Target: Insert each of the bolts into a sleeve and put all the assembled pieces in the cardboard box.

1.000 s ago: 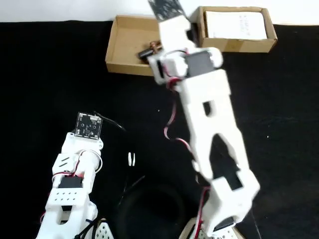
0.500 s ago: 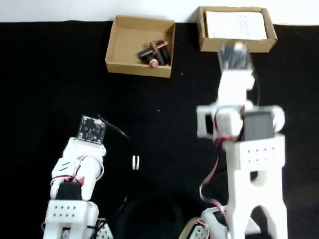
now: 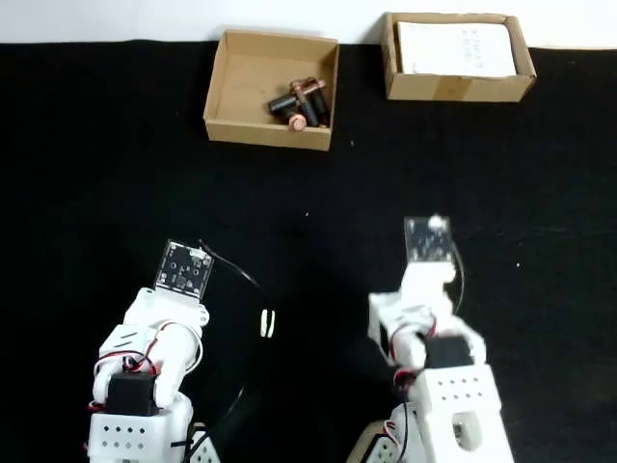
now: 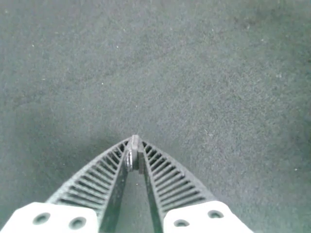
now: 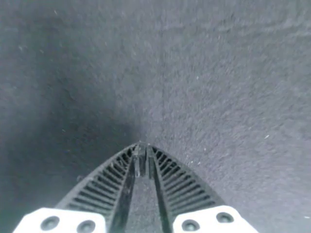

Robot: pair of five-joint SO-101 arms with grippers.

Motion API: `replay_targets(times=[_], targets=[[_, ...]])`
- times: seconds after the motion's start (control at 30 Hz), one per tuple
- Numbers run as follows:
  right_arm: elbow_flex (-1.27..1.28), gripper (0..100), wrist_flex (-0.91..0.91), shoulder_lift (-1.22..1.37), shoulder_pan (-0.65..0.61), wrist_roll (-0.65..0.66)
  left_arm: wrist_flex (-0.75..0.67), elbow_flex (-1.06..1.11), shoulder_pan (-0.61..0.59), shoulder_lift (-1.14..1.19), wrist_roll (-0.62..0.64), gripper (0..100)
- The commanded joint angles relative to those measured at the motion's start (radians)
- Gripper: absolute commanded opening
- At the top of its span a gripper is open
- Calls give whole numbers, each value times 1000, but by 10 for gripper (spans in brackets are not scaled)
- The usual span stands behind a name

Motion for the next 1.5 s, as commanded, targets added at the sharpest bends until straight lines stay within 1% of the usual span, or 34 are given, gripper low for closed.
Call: replay_targets(times=[0.0,0.13,0.27,0.5,0.67,0.83,1.1,1.47], targets=[[120,6,-88,-87,8,0,32,18,13,-8,3,9],[237,6,-142,-176,8,0,49,18,13,-10,3,9],[335,6,-143,-278,8,0,49,18,13,-10,3,9],[352,6,-51,-407,10,0,83,18,13,-12,2,8],[352,6,70,-430,10,-3,95,18,8,-12,2,8],[352,6,71,-430,10,-3,106,18,8,-12,2,8],[352,6,71,-430,10,-2,235,18,8,-12,2,9],[352,6,71,-430,10,-2,235,18,8,-12,2,9]])
